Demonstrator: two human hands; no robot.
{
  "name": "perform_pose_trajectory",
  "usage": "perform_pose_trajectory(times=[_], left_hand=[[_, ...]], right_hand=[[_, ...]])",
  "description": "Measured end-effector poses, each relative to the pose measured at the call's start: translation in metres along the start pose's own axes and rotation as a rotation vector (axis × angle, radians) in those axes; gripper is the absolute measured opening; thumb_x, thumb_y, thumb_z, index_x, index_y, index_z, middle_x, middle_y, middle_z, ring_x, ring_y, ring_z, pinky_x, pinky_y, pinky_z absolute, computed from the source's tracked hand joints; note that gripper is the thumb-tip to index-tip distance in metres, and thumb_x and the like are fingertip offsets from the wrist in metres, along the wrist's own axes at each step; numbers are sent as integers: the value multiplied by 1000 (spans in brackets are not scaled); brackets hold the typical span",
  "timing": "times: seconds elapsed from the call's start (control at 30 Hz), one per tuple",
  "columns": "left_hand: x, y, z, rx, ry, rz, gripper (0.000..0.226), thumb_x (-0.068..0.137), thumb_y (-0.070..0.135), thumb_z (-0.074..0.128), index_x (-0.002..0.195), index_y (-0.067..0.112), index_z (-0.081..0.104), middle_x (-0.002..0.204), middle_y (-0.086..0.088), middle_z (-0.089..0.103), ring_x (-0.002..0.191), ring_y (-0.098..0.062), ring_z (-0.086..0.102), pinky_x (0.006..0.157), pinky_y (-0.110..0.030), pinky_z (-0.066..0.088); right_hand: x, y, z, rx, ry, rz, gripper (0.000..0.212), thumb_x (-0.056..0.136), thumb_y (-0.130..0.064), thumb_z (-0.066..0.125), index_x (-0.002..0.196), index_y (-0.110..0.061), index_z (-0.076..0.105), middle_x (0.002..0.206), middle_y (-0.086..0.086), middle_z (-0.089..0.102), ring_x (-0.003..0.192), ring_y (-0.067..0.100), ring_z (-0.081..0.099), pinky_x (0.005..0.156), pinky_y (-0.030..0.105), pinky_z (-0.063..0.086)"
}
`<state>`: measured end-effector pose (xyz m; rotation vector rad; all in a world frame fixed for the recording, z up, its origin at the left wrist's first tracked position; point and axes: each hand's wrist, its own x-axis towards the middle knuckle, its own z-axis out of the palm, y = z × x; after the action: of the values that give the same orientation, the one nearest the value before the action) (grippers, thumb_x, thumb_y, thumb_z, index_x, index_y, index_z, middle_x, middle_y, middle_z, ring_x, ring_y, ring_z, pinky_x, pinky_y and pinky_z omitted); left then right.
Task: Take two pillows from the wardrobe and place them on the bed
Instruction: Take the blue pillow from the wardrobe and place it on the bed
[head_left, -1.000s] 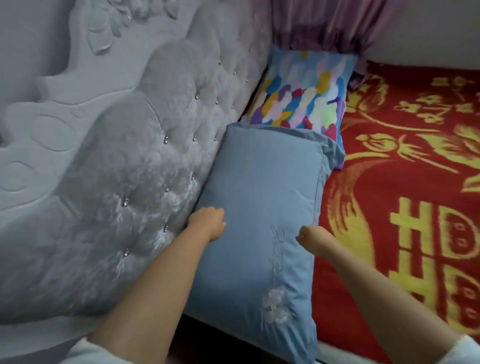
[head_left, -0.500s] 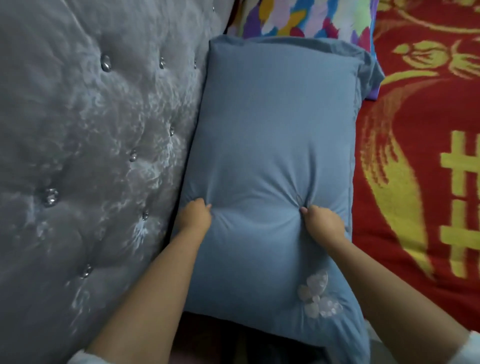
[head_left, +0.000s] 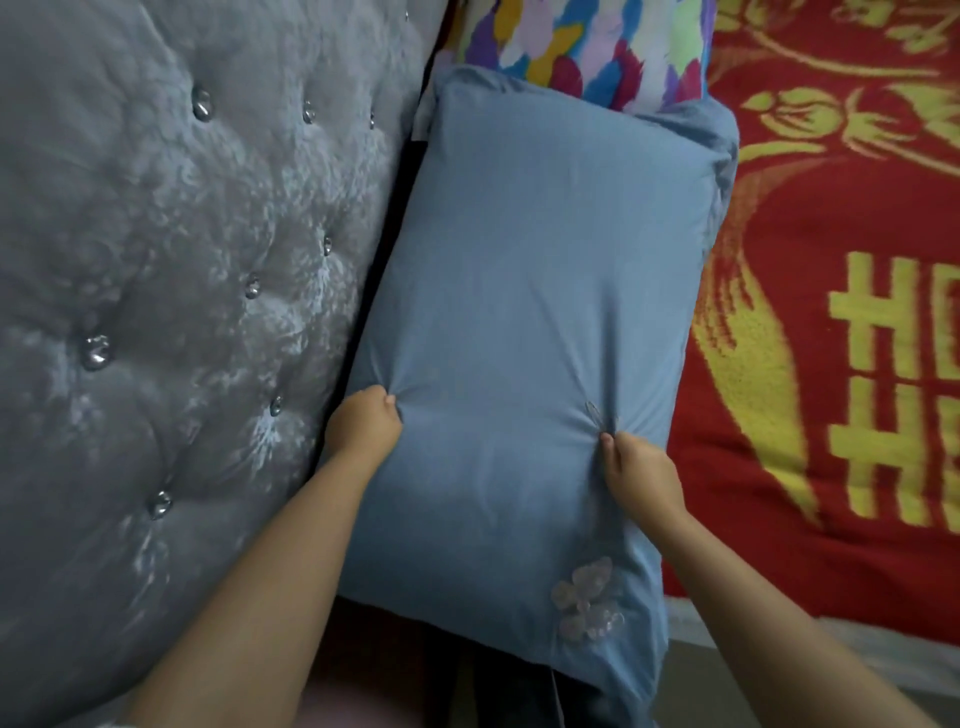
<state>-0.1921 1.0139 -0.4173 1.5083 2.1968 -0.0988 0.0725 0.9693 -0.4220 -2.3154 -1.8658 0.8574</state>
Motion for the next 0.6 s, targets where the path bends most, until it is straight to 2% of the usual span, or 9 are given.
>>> perform_pose_trajectory(times=[0.1, 0.27, 0.37, 0.43, 0.5, 0.6], left_hand=[[-4, 5, 1, 26, -8, 7, 31, 97, 16, 40, 101, -9, 58, 114, -30, 61, 106, -42, 57, 84, -41, 48], [-14, -2, -4, -7, 42, -42, 30, 97, 12, 39, 97, -12, 57, 110, -34, 61, 102, -44, 57, 82, -42, 47], [-21, -8, -4, -34, 121, -91, 28, 96, 10, 41, 93, -13, 56, 109, -36, 61, 100, -47, 57, 80, -44, 47], [-28, -13, 0, -18, 135, -119, 27, 96, 10, 41, 92, -13, 56, 107, -36, 61, 98, -47, 57, 79, -44, 47], [-31, -16, 3, 0, 145, -139, 28, 97, 10, 40, 93, -12, 56, 106, -35, 61, 97, -46, 57, 79, -45, 46], [-21, -11, 3, 24, 122, -157, 28, 98, 12, 39, 102, -11, 54, 114, -34, 58, 104, -47, 55, 84, -46, 46]], right_hand=[[9, 3, 5, 50, -58, 68, 24, 97, -10, 39, 92, 11, 50, 106, 32, 58, 100, 41, 53, 81, 46, 39], [20, -20, 12, 128, 43, 71, 16, 90, 0, 40, 96, 9, 52, 110, 28, 57, 105, 40, 50, 87, 48, 38], [34, -43, 12, 244, 69, -2, 16, 87, 6, 40, 97, 12, 51, 112, 29, 56, 108, 39, 48, 100, 53, 32], [43, -53, 10, 283, 47, -59, 16, 86, 8, 40, 98, 13, 50, 113, 29, 54, 109, 39, 46, 104, 56, 28], [50, -50, 8, 254, 0, -105, 18, 85, 8, 39, 99, 11, 50, 114, 28, 53, 111, 39, 45, 106, 59, 25], [48, -31, 11, 59, -83, -83, 18, 88, 2, 40, 101, 4, 52, 115, 24, 56, 112, 38, 47, 106, 57, 25]])
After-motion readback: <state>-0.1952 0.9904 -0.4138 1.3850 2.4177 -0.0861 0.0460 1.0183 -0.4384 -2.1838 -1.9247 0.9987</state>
